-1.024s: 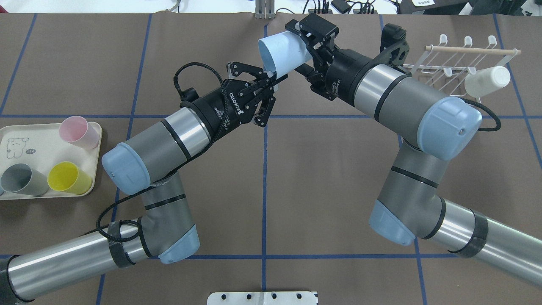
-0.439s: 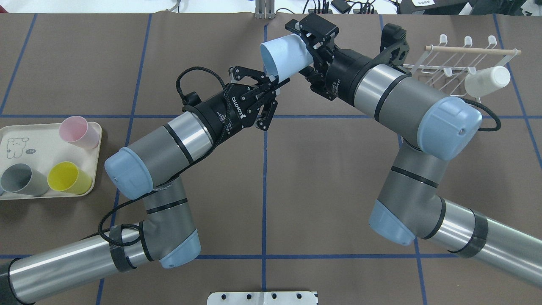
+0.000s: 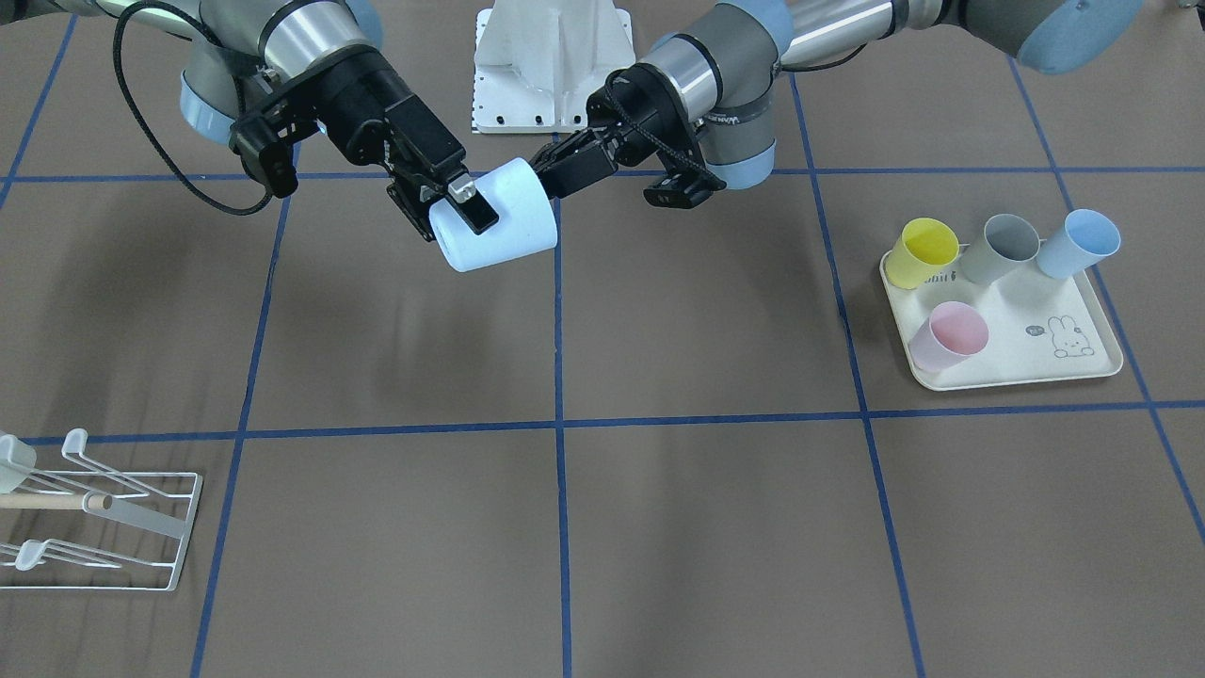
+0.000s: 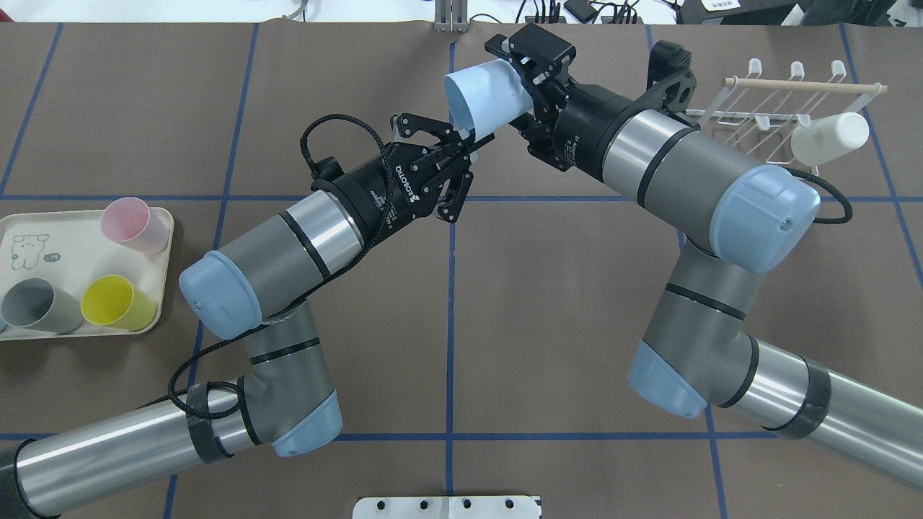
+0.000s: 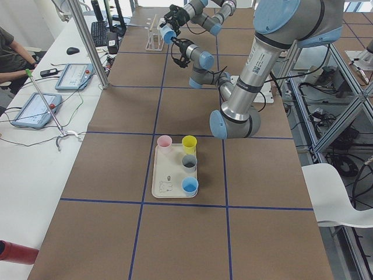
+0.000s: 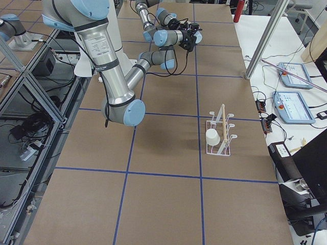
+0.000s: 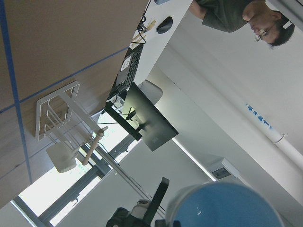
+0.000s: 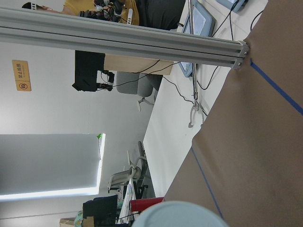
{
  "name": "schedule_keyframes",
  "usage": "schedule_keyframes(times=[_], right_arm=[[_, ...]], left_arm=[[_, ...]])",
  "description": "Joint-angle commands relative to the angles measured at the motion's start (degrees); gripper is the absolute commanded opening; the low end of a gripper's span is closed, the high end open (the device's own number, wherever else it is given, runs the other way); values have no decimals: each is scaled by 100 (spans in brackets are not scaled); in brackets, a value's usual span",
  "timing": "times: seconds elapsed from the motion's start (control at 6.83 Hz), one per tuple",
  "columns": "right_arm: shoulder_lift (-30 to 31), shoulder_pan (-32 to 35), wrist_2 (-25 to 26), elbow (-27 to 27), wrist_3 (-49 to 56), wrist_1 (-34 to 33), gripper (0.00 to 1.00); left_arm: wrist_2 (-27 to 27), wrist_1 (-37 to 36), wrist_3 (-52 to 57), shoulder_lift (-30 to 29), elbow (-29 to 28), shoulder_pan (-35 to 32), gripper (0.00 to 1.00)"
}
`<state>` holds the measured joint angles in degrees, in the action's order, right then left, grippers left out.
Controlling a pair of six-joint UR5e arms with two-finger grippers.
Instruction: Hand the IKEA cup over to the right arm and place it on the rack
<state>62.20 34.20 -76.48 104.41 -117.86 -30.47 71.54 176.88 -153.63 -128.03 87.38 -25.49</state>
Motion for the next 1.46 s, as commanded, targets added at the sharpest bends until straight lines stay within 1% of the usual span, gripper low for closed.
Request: schedule_keyframes(times=[0.0, 0.15, 0.29, 0.44, 0.88, 1.02, 1.17, 1.32], right_arm=[[2, -1, 2, -9, 9, -3, 96], [-6, -1, 2, -35, -9, 6, 75], [2, -1, -7, -52, 0, -3, 1], [2, 8, -7, -53, -9, 6, 0], [2, 217, -25, -9, -18, 6, 0], [63, 401, -59, 0, 0, 6, 0], [194, 751, -164, -43, 44, -20, 0], [204, 1338, -679, -166, 88, -99, 0]], left_arm=[[0, -5, 0, -3, -10, 26, 0], [0, -5, -9, -12, -28, 35, 0], [0, -22, -9, -29, -28, 35, 63], [0, -49, 9, -82, -2, 27, 100], [18, 4, 70, -38, 7, 18, 100], [52, 13, 70, -38, 7, 9, 100], [88, 21, 201, -12, 94, -26, 100], [88, 30, 498, 14, 113, -43, 100]])
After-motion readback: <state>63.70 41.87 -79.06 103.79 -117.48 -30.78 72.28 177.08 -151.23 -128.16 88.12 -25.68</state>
